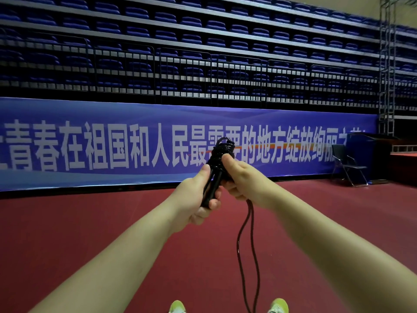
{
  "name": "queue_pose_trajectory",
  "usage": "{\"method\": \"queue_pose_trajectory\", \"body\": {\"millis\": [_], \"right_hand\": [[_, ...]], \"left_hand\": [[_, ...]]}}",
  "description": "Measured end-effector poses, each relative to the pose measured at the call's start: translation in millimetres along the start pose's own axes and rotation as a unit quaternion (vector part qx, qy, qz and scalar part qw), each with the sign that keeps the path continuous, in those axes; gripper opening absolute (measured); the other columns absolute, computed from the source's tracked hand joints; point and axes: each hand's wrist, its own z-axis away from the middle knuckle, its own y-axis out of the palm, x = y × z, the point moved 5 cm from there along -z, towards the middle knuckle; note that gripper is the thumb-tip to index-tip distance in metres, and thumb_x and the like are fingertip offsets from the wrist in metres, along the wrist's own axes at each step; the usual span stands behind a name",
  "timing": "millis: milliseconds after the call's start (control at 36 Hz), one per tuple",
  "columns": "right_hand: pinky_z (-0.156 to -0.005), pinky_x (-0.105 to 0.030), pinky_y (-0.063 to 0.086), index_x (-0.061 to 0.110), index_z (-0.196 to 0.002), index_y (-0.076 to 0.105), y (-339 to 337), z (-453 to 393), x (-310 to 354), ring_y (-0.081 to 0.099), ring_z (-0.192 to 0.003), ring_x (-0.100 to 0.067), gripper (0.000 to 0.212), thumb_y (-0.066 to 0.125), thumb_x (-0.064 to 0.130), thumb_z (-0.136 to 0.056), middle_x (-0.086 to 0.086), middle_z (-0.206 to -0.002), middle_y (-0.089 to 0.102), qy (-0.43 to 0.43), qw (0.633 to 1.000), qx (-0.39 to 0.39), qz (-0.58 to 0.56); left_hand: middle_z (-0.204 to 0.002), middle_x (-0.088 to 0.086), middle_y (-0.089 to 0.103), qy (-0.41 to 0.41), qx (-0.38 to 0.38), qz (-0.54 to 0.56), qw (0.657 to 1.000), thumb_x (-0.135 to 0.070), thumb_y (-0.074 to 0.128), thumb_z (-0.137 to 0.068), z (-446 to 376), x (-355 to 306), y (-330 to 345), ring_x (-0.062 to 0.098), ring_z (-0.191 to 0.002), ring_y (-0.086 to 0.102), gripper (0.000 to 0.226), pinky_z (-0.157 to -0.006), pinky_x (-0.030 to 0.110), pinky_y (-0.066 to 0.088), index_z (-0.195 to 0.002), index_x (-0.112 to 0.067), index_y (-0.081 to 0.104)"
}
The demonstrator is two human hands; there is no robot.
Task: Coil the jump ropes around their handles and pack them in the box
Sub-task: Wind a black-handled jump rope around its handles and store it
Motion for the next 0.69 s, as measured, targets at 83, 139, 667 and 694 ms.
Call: {"method": "queue_pose_trajectory", "body": {"millis": [83, 139, 667, 694], "right_hand": [[-0.043, -0.024, 0.021, 0.019, -0.061, 0.036, 0, -2, -4, 0.025, -0.041, -0.009, 0.051, 0.025, 0.046, -0.102, 0.007, -0.048, 0.031, 0.017, 0.997, -0.054, 0.054], [-0.045, -0.022, 0.028, 0.022, -0.064, 0.040, 0, -1, -6, 0.034, -0.044, -0.008, 0.047, 0.024, 0.045, -0.103, 0.007, -0.053, 0.039, 0.018, 0.990, -0.090, 0.106], [-0.045, -0.025, 0.020, 0.024, -0.050, 0.041, -14, -1, 2, 0.025, -0.041, -0.008, 0.060, 0.039, 0.070, -0.088, 0.008, -0.047, 0.034, 0.049, 0.992, -0.115, -0.036], [-0.044, -0.024, 0.020, 0.025, -0.049, 0.043, -15, -2, 5, 0.025, -0.041, -0.008, 0.059, 0.039, 0.067, -0.090, 0.009, -0.047, 0.033, 0.036, 0.991, -0.122, -0.048]], "left_hand": [[-0.053, -0.002, 0.048, 0.015, -0.047, -0.054, 0.997, -0.062, 0.021, -0.097, -5, -1, -2, 0.010, -0.040, 0.026, 0.061, -0.044, 0.022, 0.019, -0.076, -0.014, 0.054], [-0.053, -0.002, 0.048, 0.020, -0.074, -0.097, 0.992, -0.061, 0.021, -0.097, -9, -1, -3, 0.010, -0.037, 0.028, 0.061, -0.043, 0.021, 0.021, -0.073, -0.015, 0.055], [-0.075, -0.002, 0.053, 0.177, -0.202, -0.544, 0.795, -0.050, 0.016, -0.101, -4, -51, 4, 0.021, -0.074, 0.052, 0.051, -0.064, 0.035, 0.035, -0.082, -0.018, 0.050], [-0.075, -0.002, 0.054, 0.190, -0.194, -0.530, 0.803, -0.050, 0.018, -0.101, -3, -53, 5, 0.021, -0.073, 0.052, 0.049, -0.063, 0.035, 0.035, -0.085, -0.018, 0.052]]}}
